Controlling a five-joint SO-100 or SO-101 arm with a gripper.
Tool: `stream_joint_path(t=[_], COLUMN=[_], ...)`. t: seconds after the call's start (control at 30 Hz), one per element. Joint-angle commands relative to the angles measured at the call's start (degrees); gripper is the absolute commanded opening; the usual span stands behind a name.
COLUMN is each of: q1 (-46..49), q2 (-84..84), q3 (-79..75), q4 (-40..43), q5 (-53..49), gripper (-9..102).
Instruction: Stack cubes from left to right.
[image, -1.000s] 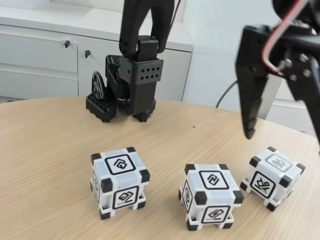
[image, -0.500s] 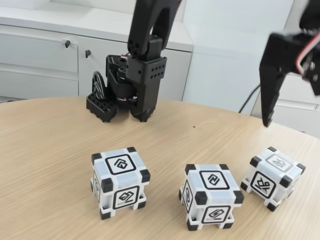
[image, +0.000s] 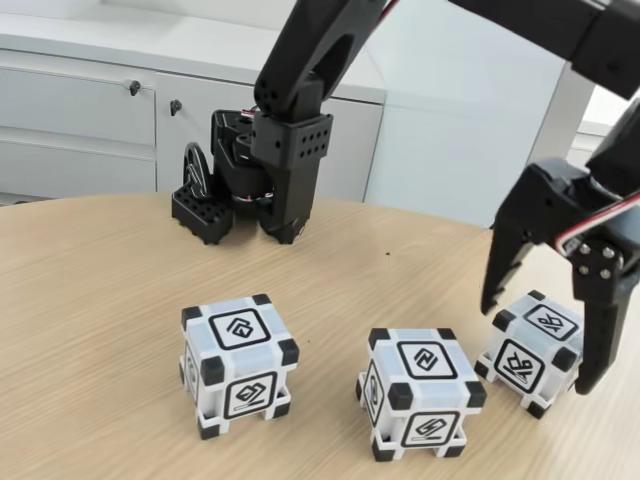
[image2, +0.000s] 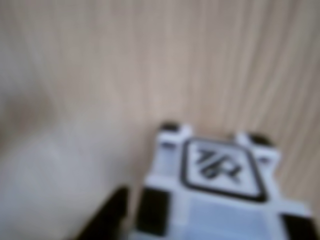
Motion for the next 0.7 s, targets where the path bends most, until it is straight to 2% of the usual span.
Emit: stream_joint_path(t=[0.0,0.3,0.67], q1=[0.26,0.26,1.05], q2=[0.53,1.49,4.31], q3=[-1.23,-1.49,-2.11], q4=[-2.37,-2.46,-2.11], q5=[0.70,1.67,1.32], gripper=[25,19,18])
